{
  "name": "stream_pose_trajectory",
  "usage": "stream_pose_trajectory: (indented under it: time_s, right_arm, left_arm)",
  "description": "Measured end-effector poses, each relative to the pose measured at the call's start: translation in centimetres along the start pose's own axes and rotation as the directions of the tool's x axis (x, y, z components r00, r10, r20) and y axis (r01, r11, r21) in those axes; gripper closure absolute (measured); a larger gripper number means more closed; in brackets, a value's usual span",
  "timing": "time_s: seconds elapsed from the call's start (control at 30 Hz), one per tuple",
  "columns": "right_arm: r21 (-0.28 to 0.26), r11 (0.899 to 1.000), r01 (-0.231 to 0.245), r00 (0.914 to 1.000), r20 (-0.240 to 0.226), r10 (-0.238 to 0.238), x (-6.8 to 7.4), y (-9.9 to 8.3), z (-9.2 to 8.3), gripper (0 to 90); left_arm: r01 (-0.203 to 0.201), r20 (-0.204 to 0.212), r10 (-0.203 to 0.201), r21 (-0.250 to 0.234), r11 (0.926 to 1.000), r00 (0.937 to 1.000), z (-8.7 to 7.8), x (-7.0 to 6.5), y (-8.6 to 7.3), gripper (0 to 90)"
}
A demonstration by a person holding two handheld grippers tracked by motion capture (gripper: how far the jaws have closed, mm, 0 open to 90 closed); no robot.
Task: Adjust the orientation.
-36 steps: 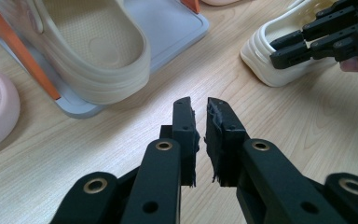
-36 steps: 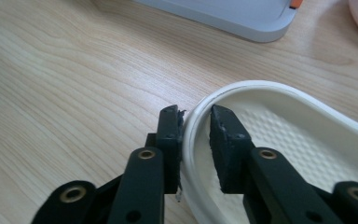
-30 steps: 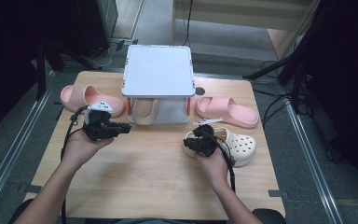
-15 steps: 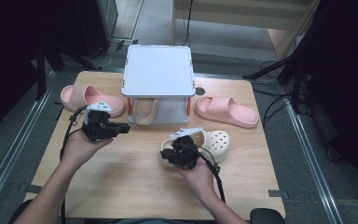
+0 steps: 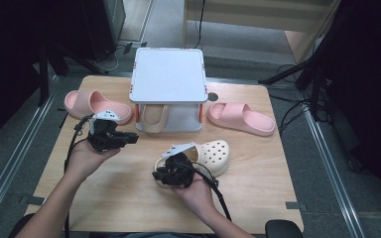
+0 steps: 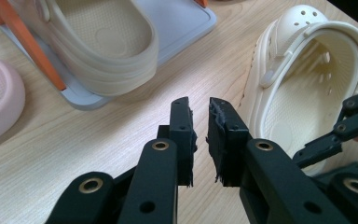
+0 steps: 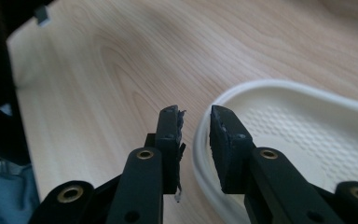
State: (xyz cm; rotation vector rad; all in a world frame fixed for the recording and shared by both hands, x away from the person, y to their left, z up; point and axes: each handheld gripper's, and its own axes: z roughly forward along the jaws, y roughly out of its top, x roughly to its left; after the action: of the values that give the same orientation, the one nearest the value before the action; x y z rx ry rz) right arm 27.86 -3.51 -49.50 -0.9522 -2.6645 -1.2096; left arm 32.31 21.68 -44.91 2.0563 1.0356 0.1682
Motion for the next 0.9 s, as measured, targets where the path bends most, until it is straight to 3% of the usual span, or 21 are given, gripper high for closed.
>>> stream_pose_trajectory:
  time_s: [0.1, 0.2, 0.5, 0.7, 0.8, 0.9]
  right_arm:
    - [-0.044, 0.999, 0.02, 0.9997, -0.012, -0.021, 0.2, 0.1, -1.3, 81.5]
    - [-0.073, 0.997, 0.008, 0.9996, -0.024, -0.01, -0.1, 0.0, -2.8, 88.3]
    - [-0.168, 0.986, -0.013, 0.9959, 0.086, 0.028, -2.2, -1.5, -7.8, 90.0]
    - [-0.212, 0.977, -0.035, 0.9828, 0.17, 0.072, -3.3, -3.1, -10.6, 90.0]
    - [-0.232, 0.973, -0.02, 0.9731, 0.219, 0.072, -3.8, -3.9, -11.7, 90.0]
    - [-0.255, 0.966, -0.049, 0.9654, 0.236, 0.111, -4.3, -4.6, -12.5, 90.0]
  left_arm:
    - [0.004, 0.009, -0.004, 0.003, 1.0, 1.0, 0.2, -0.2, 0.0, 79.1]
    - [0.002, 0.024, -0.002, 0.011, 0.9999, 0.9997, 0.5, -0.5, 0.2, 80.6]
    - [-0.049, 0.06, 0.046, 0.039, 0.9981, 0.9971, 2.4, -1.2, 1.0, 84.4]
    - [-0.071, 0.108, 0.064, 0.062, 0.9956, 0.9921, 4.2, -1.6, 1.6, 85.7]
    - [-0.087, 0.121, 0.076, 0.086, 0.9925, 0.9897, 5.3, -1.8, 1.7, 87.0]
    - [-0.111, 0.134, 0.095, 0.114, 0.9872, 0.9864, 6.6, -2.0, 1.7, 87.5]
